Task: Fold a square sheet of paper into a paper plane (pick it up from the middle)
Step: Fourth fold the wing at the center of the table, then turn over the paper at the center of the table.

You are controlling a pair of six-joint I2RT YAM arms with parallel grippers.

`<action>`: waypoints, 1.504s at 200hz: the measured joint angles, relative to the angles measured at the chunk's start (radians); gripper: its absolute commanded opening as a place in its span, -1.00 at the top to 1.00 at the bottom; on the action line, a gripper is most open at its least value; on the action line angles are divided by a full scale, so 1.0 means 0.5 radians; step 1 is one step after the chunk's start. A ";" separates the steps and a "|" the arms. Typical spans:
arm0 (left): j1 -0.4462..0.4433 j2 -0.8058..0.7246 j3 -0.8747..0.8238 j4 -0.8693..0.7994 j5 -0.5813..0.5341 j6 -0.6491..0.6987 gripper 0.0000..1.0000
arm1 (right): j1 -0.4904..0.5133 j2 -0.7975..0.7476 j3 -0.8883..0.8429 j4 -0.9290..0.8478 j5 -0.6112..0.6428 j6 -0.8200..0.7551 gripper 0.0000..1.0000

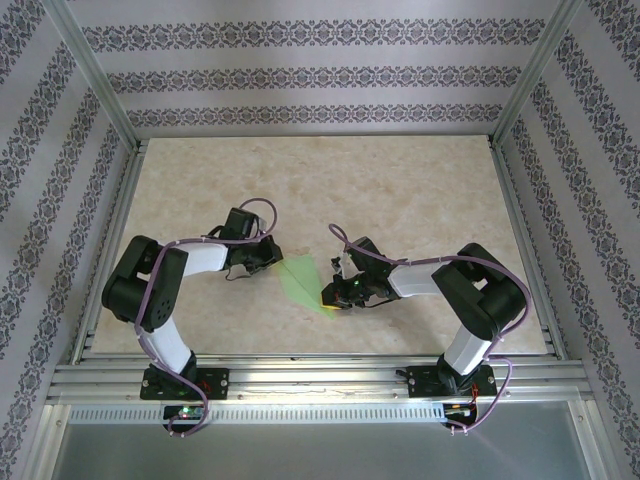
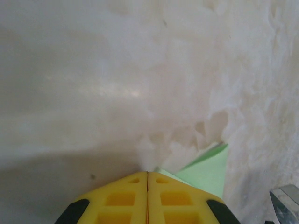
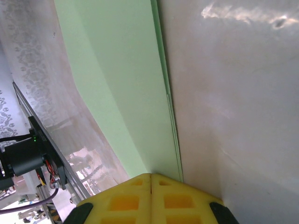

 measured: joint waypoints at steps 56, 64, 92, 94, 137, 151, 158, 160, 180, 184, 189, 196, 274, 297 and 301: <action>0.031 -0.080 0.054 -0.114 0.014 0.031 0.85 | 0.000 -0.002 -0.003 0.003 0.000 -0.005 1.00; 0.027 -0.140 0.054 -0.136 0.014 0.030 0.85 | 0.000 -0.003 -0.003 0.002 0.000 -0.004 1.00; -0.062 -0.330 0.071 -0.143 0.011 0.008 0.85 | 0.000 -0.014 -0.003 -0.007 0.001 0.000 1.00; -0.078 -0.337 0.073 -0.142 0.011 0.003 0.85 | 0.000 -0.014 -0.003 -0.011 0.001 0.001 1.00; -0.422 -0.269 0.085 -0.068 0.047 -0.073 0.85 | 0.001 -0.166 -0.015 -0.140 0.014 0.058 0.73; -0.480 -0.187 0.083 -0.046 0.069 -0.089 0.86 | 0.001 -0.331 -0.085 -0.125 0.032 0.114 0.69; -0.494 -0.143 0.081 -0.028 0.077 -0.099 0.86 | 0.001 -0.427 -0.135 -0.120 0.043 0.143 0.68; -0.494 -0.135 0.079 -0.023 0.079 -0.103 0.86 | 0.001 -0.455 -0.150 -0.119 0.048 0.157 0.67; -0.496 -0.063 0.055 0.011 0.083 -0.125 0.86 | 0.001 -0.648 -0.282 -0.126 0.061 0.228 0.64; -0.495 -0.056 0.053 0.011 0.082 -0.125 0.86 | 0.001 -0.670 -0.304 -0.128 0.061 0.243 0.62; -0.495 -0.050 0.052 0.009 0.082 -0.125 0.86 | 0.001 -0.690 -0.327 -0.134 0.061 0.262 0.62; -0.495 -0.045 0.052 0.010 0.081 -0.124 0.86 | 0.001 -0.705 -0.352 -0.140 0.062 0.286 0.62; -0.492 0.076 0.057 0.014 0.082 -0.080 0.86 | 0.101 -0.629 -0.417 -0.143 0.100 0.451 0.53; -0.491 0.076 0.058 0.014 0.081 -0.076 0.87 | 0.119 -0.577 -0.417 -0.142 0.115 0.464 0.49; -0.491 0.076 0.058 0.014 0.081 -0.077 0.87 | 0.119 -0.570 -0.417 -0.142 0.119 0.469 0.49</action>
